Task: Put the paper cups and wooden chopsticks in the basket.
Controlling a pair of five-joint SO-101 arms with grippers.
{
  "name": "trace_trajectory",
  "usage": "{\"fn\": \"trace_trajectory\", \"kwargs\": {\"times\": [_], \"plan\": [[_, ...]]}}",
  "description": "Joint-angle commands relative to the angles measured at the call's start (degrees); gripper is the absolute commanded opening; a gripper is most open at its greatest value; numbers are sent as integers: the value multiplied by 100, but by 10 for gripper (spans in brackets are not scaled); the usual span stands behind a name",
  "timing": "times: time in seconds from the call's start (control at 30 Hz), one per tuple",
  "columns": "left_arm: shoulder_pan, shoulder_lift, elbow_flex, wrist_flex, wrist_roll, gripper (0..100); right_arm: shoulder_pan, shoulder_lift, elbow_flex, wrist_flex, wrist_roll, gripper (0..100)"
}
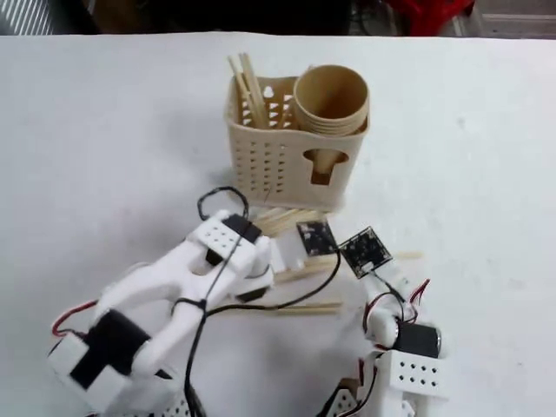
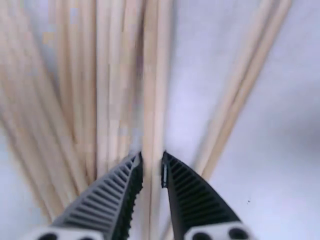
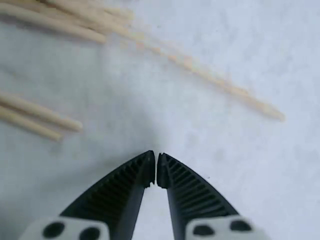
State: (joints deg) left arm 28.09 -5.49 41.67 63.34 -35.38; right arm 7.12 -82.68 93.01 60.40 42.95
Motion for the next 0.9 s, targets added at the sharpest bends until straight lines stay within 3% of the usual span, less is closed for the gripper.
{"fn": "trace_trajectory", "kwargs": {"times": [0.0,0.27,0.43,0.67,0.87], "plan": [[-321,-822,-431,519,70,24,31,-48,-18,48,79,23],[-418,-2035,-1046,1644,70,24,31,-48,-18,48,79,23],[-418,-2448,-1556,1881,141,24,31,-48,-18,48,79,23],[-418,-2624,-3367,2119,897,24,31,-48,-18,48,79,23],[-418,-2615,-5029,1837,1591,24,31,-48,-18,48,79,23]]}}
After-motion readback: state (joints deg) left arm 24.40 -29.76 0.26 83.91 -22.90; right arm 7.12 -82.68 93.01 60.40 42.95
